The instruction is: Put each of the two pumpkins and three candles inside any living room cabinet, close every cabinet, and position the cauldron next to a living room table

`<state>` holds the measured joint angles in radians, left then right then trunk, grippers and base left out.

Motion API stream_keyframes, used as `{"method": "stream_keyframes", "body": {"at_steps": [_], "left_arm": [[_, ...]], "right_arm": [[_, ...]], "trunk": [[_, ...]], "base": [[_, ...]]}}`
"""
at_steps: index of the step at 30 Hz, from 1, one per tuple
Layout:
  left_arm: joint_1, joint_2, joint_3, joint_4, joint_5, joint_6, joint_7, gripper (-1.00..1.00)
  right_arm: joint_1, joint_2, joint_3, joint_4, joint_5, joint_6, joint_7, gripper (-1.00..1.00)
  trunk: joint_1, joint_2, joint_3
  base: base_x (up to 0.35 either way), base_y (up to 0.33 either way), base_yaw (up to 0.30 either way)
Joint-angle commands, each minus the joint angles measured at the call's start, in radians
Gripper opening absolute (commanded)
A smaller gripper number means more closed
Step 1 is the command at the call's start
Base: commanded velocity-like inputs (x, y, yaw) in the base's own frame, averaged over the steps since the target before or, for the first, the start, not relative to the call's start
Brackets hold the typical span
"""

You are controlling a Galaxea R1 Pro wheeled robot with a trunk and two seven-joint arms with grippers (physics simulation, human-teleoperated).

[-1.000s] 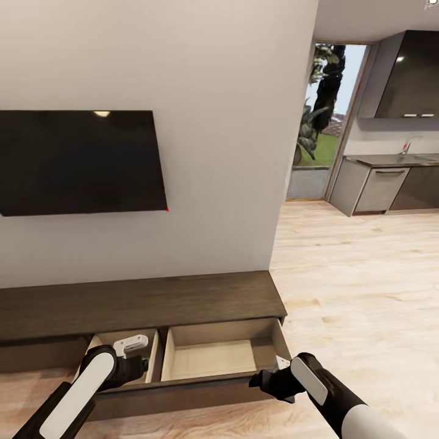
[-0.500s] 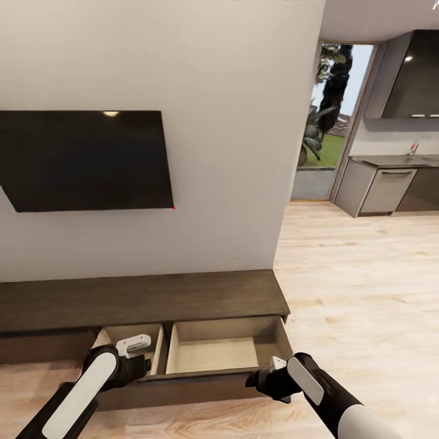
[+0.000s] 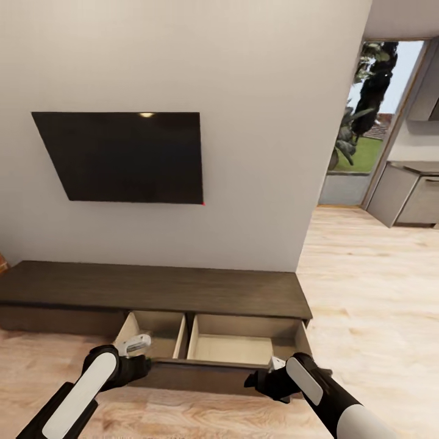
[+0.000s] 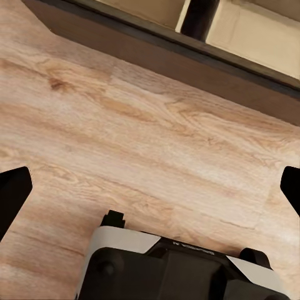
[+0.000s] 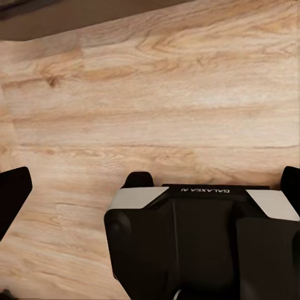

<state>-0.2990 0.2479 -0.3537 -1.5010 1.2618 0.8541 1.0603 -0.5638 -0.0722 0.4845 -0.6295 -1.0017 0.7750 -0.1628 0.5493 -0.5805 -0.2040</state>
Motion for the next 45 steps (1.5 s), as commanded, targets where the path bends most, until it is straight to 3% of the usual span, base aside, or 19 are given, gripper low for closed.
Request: {"method": "stream_keyframes", "body": {"at_steps": [1, 17, 26, 34, 45], "left_arm": [[-0.002, 0.001, -0.002, -0.001, 0.008, 0.002, 0.010, 1.00], [-0.002, 0.001, -0.002, -0.001, 0.008, 0.002, 0.010, 1.00], [-0.002, 0.000, -0.001, -0.001, 0.007, 0.002, 0.010, 1.00], [-0.002, -0.001, -0.001, -0.003, 0.007, 0.001, 0.010, 1.00], [-0.002, -0.007, -0.001, -0.005, 0.007, 0.000, 0.010, 1.00]], "right_arm": [[-0.001, -0.002, 0.006, -0.002, -0.011, 0.000, -0.009, 1.00], [-0.001, 0.000, 0.006, -0.002, -0.011, 0.000, -0.007, 1.00], [-0.001, 0.018, 0.008, -0.001, -0.009, 0.001, -0.007, 1.00], [-0.001, 0.021, 0.007, -0.001, 0.038, 0.000, -0.005, 1.00], [-0.001, 0.027, 0.007, -0.001, 0.047, 0.000, -0.004, 1.00]], "trunk": [[0.000, -0.002, -0.002], [0.000, -0.002, -0.001], [0.000, -0.002, -0.001], [0.000, -0.002, -0.001], [0.000, -0.002, -0.001]], "base": [[-0.004, 0.000, 0.283], [-0.001, 0.000, 0.289], [0.000, 0.000, 0.291], [0.000, 0.000, 0.292], [0.000, 0.000, 0.291]]}}
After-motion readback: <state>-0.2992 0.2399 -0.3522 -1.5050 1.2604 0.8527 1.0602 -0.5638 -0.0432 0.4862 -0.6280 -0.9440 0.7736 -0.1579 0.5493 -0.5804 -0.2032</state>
